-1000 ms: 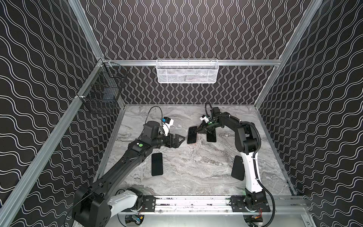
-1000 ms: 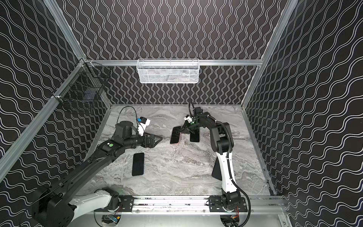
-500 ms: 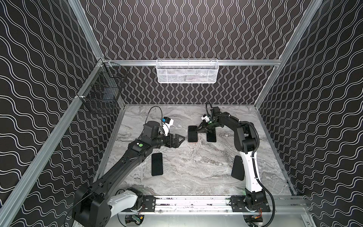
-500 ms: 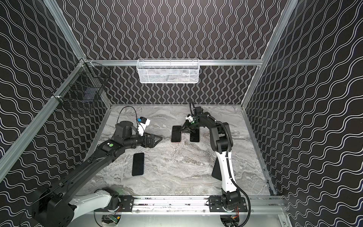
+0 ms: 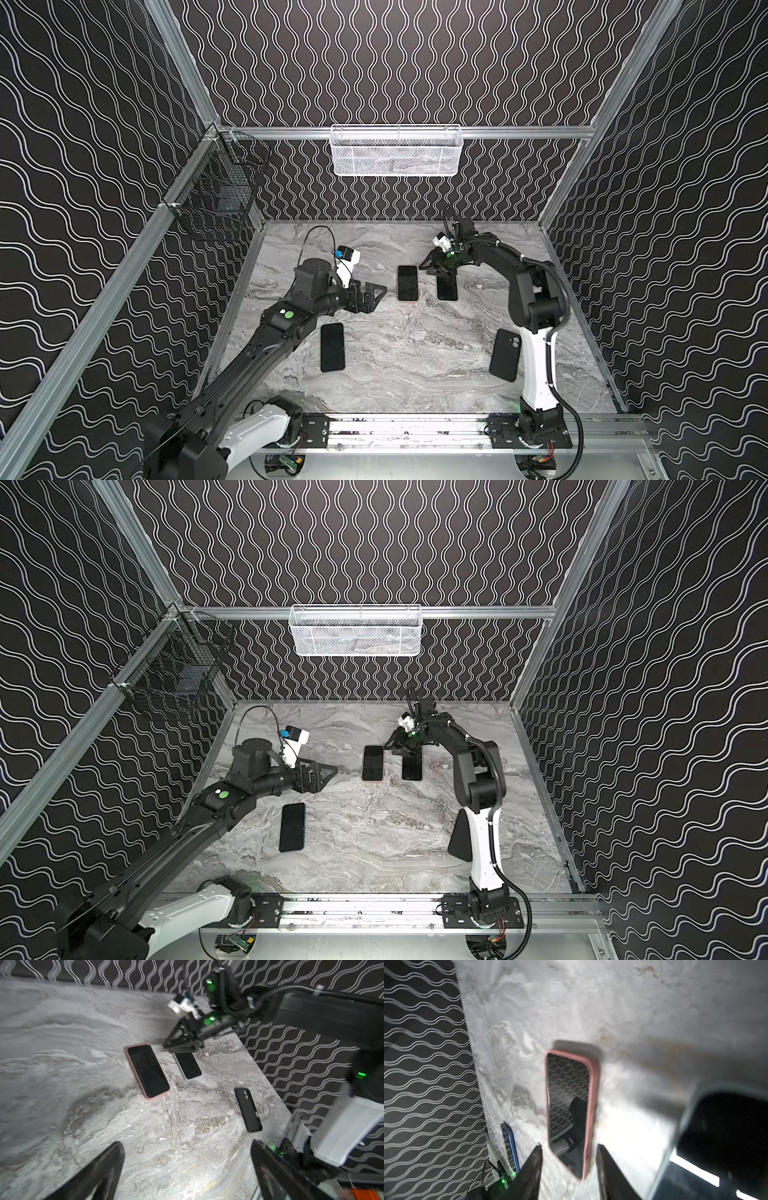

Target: Put the phone into the phone case

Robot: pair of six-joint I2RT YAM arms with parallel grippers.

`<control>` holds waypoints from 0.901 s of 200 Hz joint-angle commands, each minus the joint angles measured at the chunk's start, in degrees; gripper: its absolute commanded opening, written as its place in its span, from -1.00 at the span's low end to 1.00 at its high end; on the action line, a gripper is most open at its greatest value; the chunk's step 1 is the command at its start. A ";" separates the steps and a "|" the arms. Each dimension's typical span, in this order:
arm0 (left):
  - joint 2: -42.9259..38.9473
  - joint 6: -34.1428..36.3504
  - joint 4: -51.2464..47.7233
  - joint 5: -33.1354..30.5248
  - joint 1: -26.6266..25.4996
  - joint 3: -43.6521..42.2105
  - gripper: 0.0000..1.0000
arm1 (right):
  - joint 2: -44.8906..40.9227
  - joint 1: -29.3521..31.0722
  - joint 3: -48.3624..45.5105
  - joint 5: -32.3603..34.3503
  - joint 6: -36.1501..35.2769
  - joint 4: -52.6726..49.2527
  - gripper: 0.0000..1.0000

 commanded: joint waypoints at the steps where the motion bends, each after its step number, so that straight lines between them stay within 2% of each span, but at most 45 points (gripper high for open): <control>1: -4.78 -1.02 1.28 -9.88 0.27 -1.70 0.97 | -14.48 0.14 -8.60 6.79 0.13 8.41 0.02; 15: -9.03 -1.91 3.40 -14.79 0.24 -3.98 0.97 | -22.73 0.07 -15.44 13.30 0.69 9.73 0.09; 35: -14.00 -2.48 8.49 -17.47 0.32 -8.02 0.97 | -31.50 0.09 -23.40 20.05 1.07 8.62 0.27; 69: -16.12 -8.72 17.57 -17.78 0.49 -14.98 0.95 | -43.99 -1.00 -37.27 27.34 4.85 6.72 0.53; 94: -13.36 -11.94 19.68 -13.04 0.56 -17.05 0.94 | -51.56 -3.36 -45.18 31.90 8.76 4.00 0.65; 119: -8.64 -12.34 27.80 1.21 0.17 -19.32 0.95 | -55.05 -5.69 -49.21 35.19 12.39 -0.93 0.73; 131: -5.18 -13.17 30.32 4.62 -1.68 -19.62 0.93 | -55.06 -7.38 -50.02 37.82 14.16 -4.38 0.83; 158: -0.84 -9.64 27.72 1.89 -9.40 -18.17 0.91 | -54.04 -12.71 -51.52 39.40 16.88 -9.87 0.93; 180: -0.06 -8.64 25.41 -0.06 -11.91 -17.51 0.92 | -54.48 -16.25 -53.20 39.93 18.81 -12.04 0.98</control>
